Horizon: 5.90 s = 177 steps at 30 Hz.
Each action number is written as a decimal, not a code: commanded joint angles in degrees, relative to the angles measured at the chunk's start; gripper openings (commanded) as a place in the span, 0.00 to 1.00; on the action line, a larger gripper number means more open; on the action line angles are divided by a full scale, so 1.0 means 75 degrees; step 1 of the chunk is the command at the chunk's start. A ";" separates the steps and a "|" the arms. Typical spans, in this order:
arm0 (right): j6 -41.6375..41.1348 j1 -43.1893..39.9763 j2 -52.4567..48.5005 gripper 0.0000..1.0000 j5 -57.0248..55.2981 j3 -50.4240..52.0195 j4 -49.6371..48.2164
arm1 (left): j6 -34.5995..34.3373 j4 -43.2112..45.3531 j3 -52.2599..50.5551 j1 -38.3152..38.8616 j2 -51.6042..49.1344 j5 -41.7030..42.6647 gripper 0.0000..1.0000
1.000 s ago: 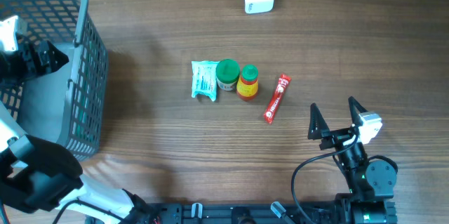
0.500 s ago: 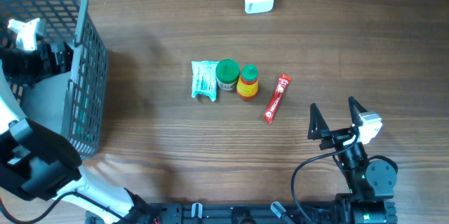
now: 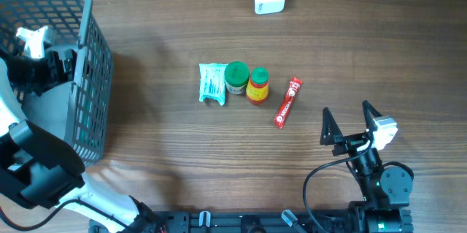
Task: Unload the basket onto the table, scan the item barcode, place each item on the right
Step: 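Reach the left gripper into the basket and grasp the green 3M glove pack, then carry the glove pack out and lay it left of the tissue pack, then reach the left gripper into the basket and grasp the red Kleenex pack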
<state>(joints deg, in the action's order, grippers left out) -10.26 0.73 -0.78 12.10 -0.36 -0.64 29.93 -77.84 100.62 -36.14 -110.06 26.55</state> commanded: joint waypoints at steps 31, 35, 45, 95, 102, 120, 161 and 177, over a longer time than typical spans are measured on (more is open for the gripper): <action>-0.0050 0.0052 0.0047 1.00 -0.0099 0.0009 -0.0026 | -0.1110 0.2532 -0.1676 0.0050 -0.0070 -0.2967 1.00; -0.0050 0.0052 0.0047 1.00 -0.0099 0.0009 -0.0026 | -0.0659 0.2532 -0.1682 0.0050 -0.0073 -0.3040 1.00; -0.0050 0.0050 0.0047 1.00 -0.0099 0.0009 -0.0026 | -0.0443 0.3628 -0.3337 0.0058 -0.0073 -0.3008 1.00; -0.0050 0.0052 0.0047 1.00 -0.0099 0.0009 -0.0026 | -0.5292 0.5525 -0.2259 0.5753 0.5590 -0.2958 0.04; -0.0047 0.0050 0.0047 1.00 -0.0099 0.0009 -0.0026 | -0.8102 0.3532 -0.2273 0.6420 0.3832 -0.4095 0.04; -0.0050 0.0052 0.0047 1.00 -0.0099 0.0006 -0.0026 | -1.0255 0.3579 -0.2285 0.7379 -0.0087 -0.4150 0.04; -0.0050 0.0050 0.0047 1.00 -0.0099 0.0009 -0.0026 | -0.9906 0.4497 -0.0970 0.5569 0.5010 -0.8341 1.00; -0.0047 0.0052 0.0047 1.00 -0.0099 0.0009 -0.0026 | -1.0518 0.2804 -0.1457 0.0968 0.2661 -0.6085 0.85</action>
<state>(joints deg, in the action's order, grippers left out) -10.26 0.73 -0.78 11.94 -0.36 -0.64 -47.97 -57.76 92.18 -27.62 -85.47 -20.18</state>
